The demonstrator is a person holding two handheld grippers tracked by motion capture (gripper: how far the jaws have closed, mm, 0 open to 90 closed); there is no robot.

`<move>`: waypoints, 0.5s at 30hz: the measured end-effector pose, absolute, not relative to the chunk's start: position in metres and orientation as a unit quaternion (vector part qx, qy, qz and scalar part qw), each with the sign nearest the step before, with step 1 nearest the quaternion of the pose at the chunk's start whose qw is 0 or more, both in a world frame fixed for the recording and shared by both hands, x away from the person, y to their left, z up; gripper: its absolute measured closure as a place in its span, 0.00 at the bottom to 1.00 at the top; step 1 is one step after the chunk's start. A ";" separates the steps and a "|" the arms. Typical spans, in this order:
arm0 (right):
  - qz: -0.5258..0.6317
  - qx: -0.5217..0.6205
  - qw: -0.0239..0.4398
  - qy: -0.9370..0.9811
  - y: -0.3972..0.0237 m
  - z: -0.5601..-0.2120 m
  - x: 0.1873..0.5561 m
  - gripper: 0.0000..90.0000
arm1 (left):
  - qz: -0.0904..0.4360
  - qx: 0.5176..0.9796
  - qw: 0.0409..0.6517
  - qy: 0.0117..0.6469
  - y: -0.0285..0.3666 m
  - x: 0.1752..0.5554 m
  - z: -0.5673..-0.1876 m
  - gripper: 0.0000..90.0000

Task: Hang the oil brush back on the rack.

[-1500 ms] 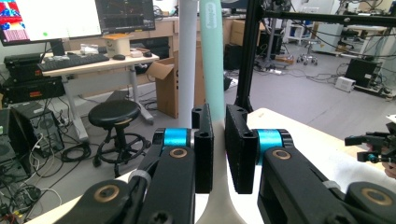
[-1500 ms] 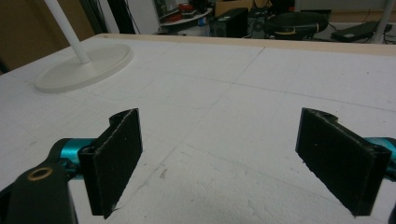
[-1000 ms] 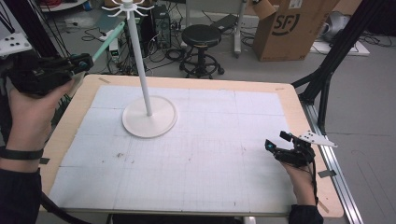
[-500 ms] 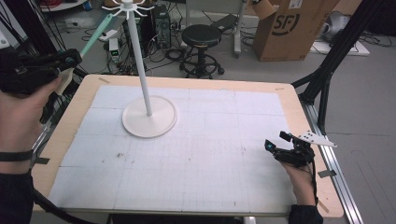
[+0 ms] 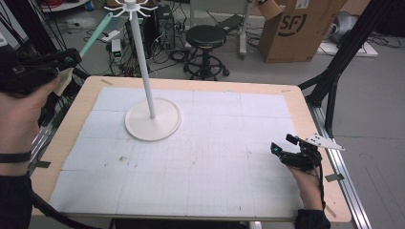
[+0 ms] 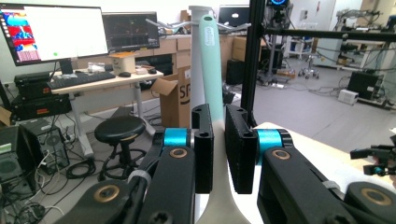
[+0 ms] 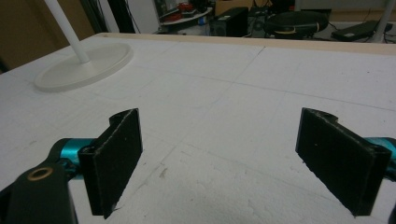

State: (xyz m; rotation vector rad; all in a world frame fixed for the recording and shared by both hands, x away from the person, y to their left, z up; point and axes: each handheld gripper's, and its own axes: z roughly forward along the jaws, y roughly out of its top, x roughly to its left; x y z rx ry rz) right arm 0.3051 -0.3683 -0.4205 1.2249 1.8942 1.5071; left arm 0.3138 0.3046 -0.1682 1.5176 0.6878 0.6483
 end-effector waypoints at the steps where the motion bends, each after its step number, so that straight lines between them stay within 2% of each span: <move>1: 0.543 0.442 0.212 0.682 -0.368 -0.421 0.305 0.15 | 0.282 0.661 0.627 0.300 0.304 0.314 -0.168 0.91; 15: 0.543 0.440 0.213 0.683 -0.369 -0.421 0.305 0.15 | 0.278 0.667 0.621 0.302 0.298 0.322 -0.172 0.91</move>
